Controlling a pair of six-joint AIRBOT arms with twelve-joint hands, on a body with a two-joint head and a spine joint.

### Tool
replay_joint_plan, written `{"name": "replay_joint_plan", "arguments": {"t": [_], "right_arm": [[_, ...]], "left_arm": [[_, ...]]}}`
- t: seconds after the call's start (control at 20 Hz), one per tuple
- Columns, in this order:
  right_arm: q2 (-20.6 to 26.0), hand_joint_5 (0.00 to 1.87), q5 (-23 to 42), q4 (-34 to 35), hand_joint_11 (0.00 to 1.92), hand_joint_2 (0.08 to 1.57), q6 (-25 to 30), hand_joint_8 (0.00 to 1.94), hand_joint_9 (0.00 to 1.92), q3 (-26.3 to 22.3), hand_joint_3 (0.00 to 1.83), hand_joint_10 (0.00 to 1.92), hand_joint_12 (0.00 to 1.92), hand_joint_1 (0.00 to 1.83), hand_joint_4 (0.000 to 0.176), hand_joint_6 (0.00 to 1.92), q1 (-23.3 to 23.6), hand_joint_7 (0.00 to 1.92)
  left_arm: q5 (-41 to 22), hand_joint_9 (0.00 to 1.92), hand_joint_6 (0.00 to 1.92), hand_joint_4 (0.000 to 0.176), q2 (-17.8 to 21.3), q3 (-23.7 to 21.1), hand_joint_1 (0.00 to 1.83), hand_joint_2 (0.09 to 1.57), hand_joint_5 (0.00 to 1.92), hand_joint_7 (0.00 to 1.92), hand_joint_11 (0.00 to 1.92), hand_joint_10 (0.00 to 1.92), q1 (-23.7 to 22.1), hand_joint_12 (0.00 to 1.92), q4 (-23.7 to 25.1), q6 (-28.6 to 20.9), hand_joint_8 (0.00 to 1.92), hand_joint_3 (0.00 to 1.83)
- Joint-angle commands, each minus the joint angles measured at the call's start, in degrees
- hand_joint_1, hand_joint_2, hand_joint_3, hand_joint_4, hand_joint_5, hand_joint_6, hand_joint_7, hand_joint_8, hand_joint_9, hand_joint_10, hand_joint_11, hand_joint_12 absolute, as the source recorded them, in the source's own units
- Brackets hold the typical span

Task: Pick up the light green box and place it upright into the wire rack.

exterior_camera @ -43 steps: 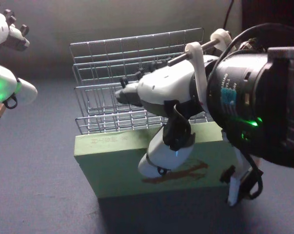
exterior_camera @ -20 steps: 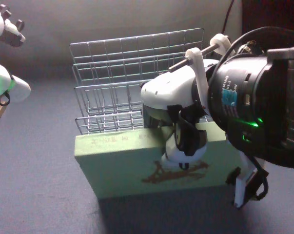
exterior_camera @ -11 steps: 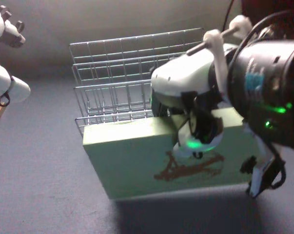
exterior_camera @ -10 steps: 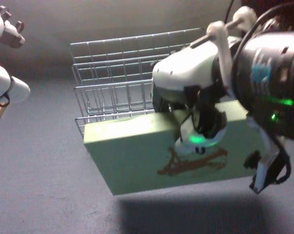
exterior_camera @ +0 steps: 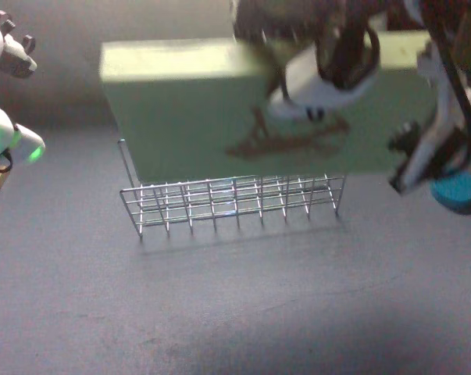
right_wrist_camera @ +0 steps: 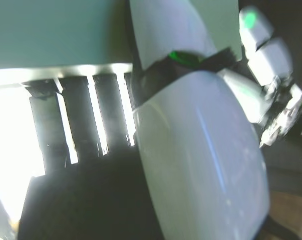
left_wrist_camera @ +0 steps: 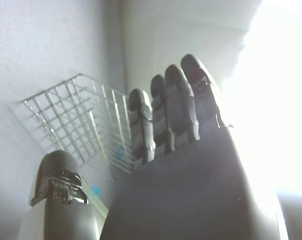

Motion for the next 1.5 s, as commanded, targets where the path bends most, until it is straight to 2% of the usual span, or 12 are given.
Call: {"name": "replay_joint_plan", "arguments": {"t": [0.0, 0.1, 0.4, 0.6, 1.2, 1.45], "right_arm": [[-0.4, 0.81, 3.6, -5.7, 0.85, 1.15, 0.9, 1.06, 0.89, 0.3, 0.00, 1.37, 1.41, 1.36, 0.000, 1.05, 0.9, 0.92], [-1.5, 0.83, 4.3, -7.8, 0.85, 1.15, 1.2, 1.07, 0.89, 1.6, 0.00, 1.37, 1.42, 1.36, 0.000, 1.03, 0.5, 0.92], [-6.0, 0.82, 6.0, -7.9, 0.83, 1.15, -0.4, 1.09, 0.89, 7.5, 0.00, 1.38, 1.42, 1.36, 0.000, 1.04, -2.7, 0.91], [-7.9, 0.82, 6.3, -7.9, 0.84, 1.15, -1.1, 1.09, 0.88, 9.8, 0.00, 1.38, 1.42, 1.36, 0.000, 1.03, -4.4, 0.91], [-13.0, 0.82, 8.7, -7.6, 0.84, 1.15, 1.4, 1.09, 0.89, 16.1, 0.00, 1.38, 1.42, 1.36, 0.000, 1.03, -7.3, 0.91], [-14.1, 0.81, 10.7, -4.5, 0.86, 1.15, 2.5, 1.10, 0.90, 18.9, 0.00, 1.37, 1.43, 1.36, 0.000, 1.04, -9.2, 0.90]], "left_arm": [[-2.2, 0.22, 0.00, 0.051, 0.2, -0.2, 0.18, 1.17, 0.33, 0.26, 0.00, 0.00, -0.9, 0.56, 4.2, 0.5, 0.00, 0.00], [-2.2, 0.22, 0.00, 0.051, 0.2, -0.3, 0.18, 1.17, 0.33, 0.26, 0.00, 0.00, -1.1, 0.57, 4.2, 0.5, 0.00, 0.00], [-1.8, 0.22, 0.00, 0.052, 0.2, -0.4, 0.16, 1.18, 0.32, 0.26, 0.00, 0.00, -1.4, 0.59, 4.2, 0.5, 0.00, 0.00], [-1.8, 0.22, 0.00, 0.052, 0.2, -0.4, 0.16, 1.18, 0.32, 0.26, 0.00, 0.00, -1.4, 0.57, 4.2, 0.7, 0.00, 0.00], [-0.7, 0.22, 0.01, 0.052, 0.2, -0.5, 0.17, 1.18, 0.33, 0.26, 0.00, 0.00, -2.3, 0.56, 3.1, 1.7, 0.00, 0.00], [0.0, 0.22, 0.00, 0.051, 0.1, -0.3, 0.16, 1.19, 0.33, 0.27, 0.00, 0.00, -3.3, 0.53, 2.7, 2.4, 0.00, 0.00]]}}
